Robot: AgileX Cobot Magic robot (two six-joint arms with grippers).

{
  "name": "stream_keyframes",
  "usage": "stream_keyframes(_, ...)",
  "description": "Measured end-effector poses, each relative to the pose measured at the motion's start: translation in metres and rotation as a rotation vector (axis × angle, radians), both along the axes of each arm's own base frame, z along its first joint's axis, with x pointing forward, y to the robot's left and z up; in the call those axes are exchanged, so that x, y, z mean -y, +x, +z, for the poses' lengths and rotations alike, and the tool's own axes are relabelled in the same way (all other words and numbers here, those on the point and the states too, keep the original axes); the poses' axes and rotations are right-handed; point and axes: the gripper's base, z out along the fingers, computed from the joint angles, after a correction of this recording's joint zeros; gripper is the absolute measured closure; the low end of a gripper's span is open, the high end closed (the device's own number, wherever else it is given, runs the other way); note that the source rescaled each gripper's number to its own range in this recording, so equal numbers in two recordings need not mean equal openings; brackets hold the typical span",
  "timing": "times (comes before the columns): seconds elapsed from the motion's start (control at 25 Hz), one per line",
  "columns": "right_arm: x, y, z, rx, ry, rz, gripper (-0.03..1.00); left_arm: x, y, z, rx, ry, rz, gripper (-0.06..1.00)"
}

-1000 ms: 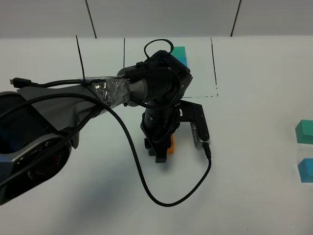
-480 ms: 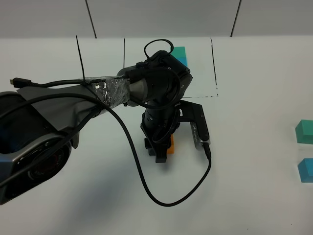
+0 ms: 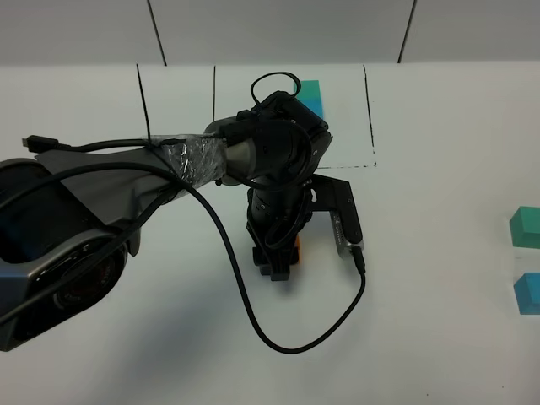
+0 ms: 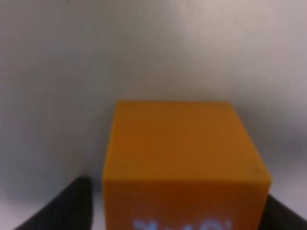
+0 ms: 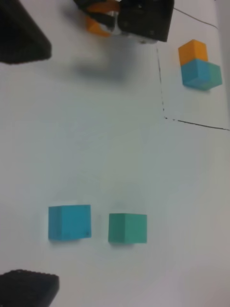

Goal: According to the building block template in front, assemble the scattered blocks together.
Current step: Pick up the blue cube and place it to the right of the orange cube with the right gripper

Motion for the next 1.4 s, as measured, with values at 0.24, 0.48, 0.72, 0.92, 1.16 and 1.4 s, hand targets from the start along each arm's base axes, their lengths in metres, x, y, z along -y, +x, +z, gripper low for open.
stream_keyframes(0.24,0.000,0.000,0.000,0.000,0.000,0.000,0.22,0.000,0.000,0.013,0.021,-0.020,0.000,0.00)
stream_keyframes(0.48,0.000,0.000,0.000,0.000,0.000,0.000,0.22,-0.004,-0.004,0.054,0.061,-0.054,0.021,-0.05)
stream_keyframes(0.72,0.000,0.000,0.000,0.000,0.000,0.000,0.22,-0.016,-0.003,0.094,0.116,-0.099,0.164,-0.05)
stream_keyframes(0.92,0.000,0.000,0.000,0.000,0.000,0.000,0.22,-0.043,0.005,0.128,0.158,-0.131,0.339,-0.06)
stream_keyframes(1.16,0.000,0.000,0.000,0.000,0.000,0.000,0.22,-0.091,0.025,0.159,0.216,-0.180,0.583,-0.06)
stream_keyframes(1.4,0.000,0.000,0.000,0.000,0.000,0.000,0.22,-0.156,0.015,0.181,0.207,-0.206,0.790,-0.06)
